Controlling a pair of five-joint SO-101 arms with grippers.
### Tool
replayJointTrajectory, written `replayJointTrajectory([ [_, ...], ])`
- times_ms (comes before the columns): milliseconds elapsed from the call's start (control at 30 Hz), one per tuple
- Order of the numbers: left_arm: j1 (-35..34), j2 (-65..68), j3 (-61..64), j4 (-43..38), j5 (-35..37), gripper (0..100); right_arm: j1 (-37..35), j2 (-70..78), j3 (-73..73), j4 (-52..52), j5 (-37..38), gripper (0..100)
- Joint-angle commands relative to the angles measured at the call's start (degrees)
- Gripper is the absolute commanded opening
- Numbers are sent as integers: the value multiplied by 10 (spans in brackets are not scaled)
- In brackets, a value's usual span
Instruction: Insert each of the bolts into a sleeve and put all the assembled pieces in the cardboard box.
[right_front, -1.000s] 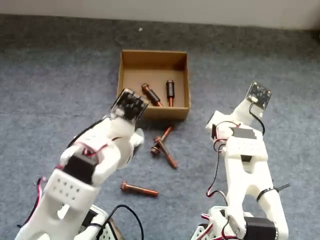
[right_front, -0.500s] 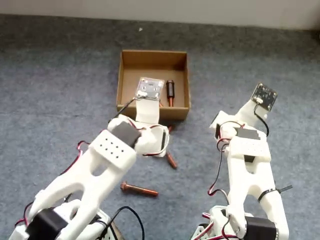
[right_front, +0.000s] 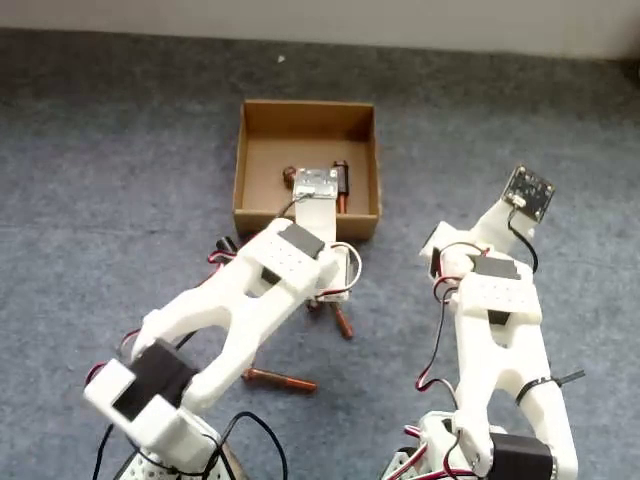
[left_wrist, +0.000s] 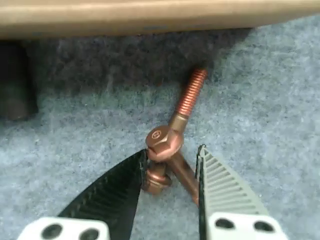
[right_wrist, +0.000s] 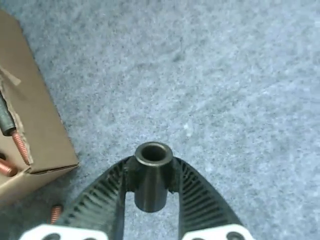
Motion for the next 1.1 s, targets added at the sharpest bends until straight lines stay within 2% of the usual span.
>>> replayJointTrajectory([
  [0, 3, 63, -65, -8, 5, 182, 3, -29, -10, -9, -2, 5],
  [133, 2, 100, -106, 18, 3, 162, 3, -29, -10, -9, -2, 5],
  [267, 1, 100, -129, 49, 1, 11, 3, -29, -9, -9, -2, 5],
  [300, 1, 100, -131, 52, 1, 2, 3, -29, -9, -9, -2, 5],
  [500, -7, 90, -133, 62, 1, 5, 3, -29, -9, -9, -2, 5],
  [633, -12, 35, -116, 77, 0, 5, 3, -29, -9, -9, -2, 5],
  [867, -13, -117, -29, 80, -68, 5, 3, -29, -8, -9, -1, 5],
  [1067, -44, -206, 65, 79, -174, 5, 2, -29, -7, -9, -1, 5],
])
